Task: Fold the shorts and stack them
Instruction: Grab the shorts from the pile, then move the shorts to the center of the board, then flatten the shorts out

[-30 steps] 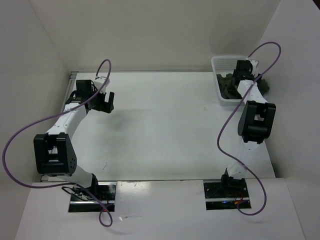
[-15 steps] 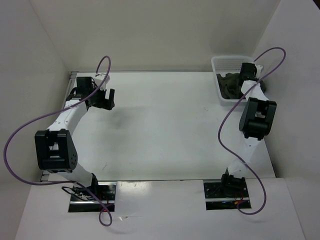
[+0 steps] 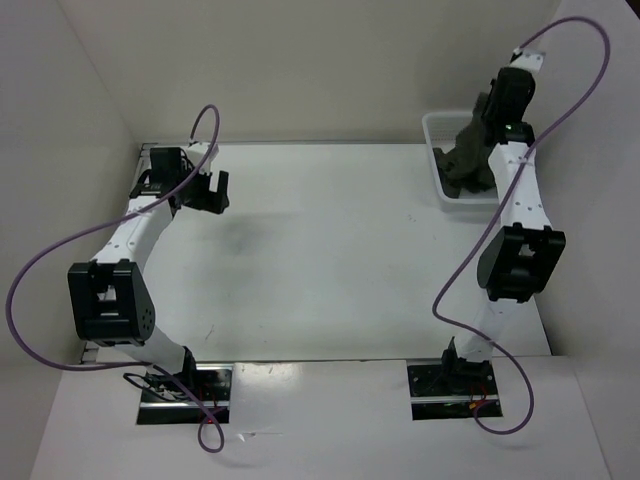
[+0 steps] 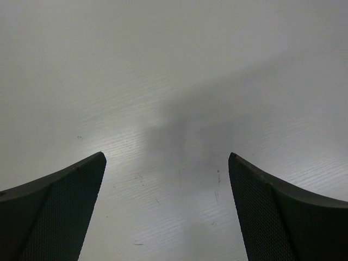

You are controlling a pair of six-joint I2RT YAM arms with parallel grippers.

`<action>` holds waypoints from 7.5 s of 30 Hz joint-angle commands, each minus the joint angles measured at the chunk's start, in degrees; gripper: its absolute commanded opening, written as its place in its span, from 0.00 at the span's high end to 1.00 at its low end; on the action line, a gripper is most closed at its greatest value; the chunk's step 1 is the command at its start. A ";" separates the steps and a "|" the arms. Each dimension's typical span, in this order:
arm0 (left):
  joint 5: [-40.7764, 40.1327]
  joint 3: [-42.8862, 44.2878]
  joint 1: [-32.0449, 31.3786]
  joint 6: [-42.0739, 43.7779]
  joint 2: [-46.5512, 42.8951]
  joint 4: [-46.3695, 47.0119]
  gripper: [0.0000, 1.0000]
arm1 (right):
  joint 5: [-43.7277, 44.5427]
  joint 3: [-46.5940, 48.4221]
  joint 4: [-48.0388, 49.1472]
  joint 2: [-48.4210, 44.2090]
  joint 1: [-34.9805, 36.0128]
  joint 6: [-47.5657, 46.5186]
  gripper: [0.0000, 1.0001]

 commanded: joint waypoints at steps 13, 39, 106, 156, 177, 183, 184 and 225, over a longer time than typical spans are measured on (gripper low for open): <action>-0.11 10.86 0.05 -2.51 -7.77 0.33 0.00 | -7.69 35.12 9.36 -2.60 26.62 -3.62 1.00; 10.25 17.37 3.57 1.27 -9.71 -5.31 0.00 | -17.72 39.82 -5.42 1.11 39.06 3.50 1.00; 13.34 26.16 -1.80 -13.06 29.75 -3.37 0.00 | -15.35 17.03 -10.43 28.26 22.36 18.44 0.10; 16.14 23.43 -1.80 -13.67 31.07 -7.86 0.18 | -29.84 12.29 -10.34 33.45 17.44 17.92 0.18; 16.42 62.39 1.80 -4.99 37.49 -7.32 1.00 | -32.74 62.08 -21.55 41.50 16.74 13.70 1.00; 14.48 79.50 3.82 1.35 36.97 -17.33 1.00 | -35.54 63.27 -23.94 33.64 16.73 14.22 1.00; 15.00 79.51 4.44 1.35 35.14 -19.95 1.00 | -37.56 63.27 -25.35 31.62 16.73 14.23 1.00; 12.73 51.34 2.16 -0.83 13.37 -13.41 1.00 | -27.75 11.72 -1.37 -3.31 23.50 17.83 1.00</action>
